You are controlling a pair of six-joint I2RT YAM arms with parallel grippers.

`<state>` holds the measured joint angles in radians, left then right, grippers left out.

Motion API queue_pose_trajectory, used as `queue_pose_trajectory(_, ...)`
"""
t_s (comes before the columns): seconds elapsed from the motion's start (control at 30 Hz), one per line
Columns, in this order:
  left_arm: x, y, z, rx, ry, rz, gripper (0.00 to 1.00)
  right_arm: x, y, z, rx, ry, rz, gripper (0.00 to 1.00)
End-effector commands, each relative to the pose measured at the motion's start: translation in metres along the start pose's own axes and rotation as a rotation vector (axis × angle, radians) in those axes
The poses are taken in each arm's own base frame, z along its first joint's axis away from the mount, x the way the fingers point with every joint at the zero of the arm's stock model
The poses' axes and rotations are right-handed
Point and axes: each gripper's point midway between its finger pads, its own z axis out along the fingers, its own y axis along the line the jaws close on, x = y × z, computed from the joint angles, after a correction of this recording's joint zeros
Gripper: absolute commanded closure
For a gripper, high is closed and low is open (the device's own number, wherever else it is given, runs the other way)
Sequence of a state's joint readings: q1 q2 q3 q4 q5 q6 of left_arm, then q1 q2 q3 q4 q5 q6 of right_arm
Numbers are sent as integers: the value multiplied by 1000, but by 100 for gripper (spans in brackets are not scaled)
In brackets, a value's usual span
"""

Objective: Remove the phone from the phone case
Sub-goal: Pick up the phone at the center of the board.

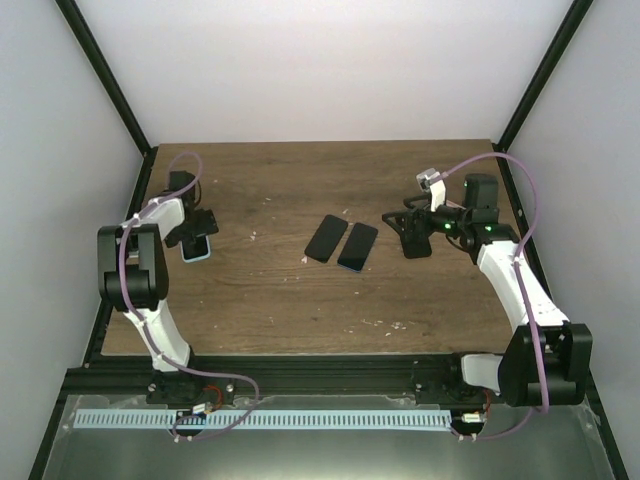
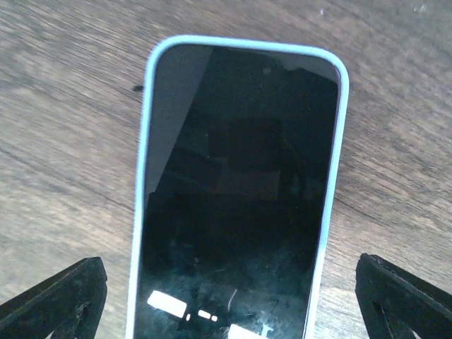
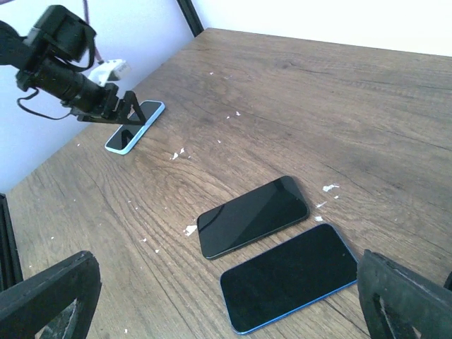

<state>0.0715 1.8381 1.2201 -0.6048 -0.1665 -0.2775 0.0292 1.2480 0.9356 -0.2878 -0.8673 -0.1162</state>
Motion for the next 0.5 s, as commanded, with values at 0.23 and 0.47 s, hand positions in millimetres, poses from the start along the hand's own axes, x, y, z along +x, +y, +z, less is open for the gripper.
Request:
queue_pose_trajectory(0.23, 3, 3, 28, -35, 118, 34, 3, -8, 3, -4, 1, -23, -32, 0)
queue_pose_trajectory(0.47, 7, 3, 38, -6, 147, 34, 9, -4, 1, -1, -9, -13, -21, 1)
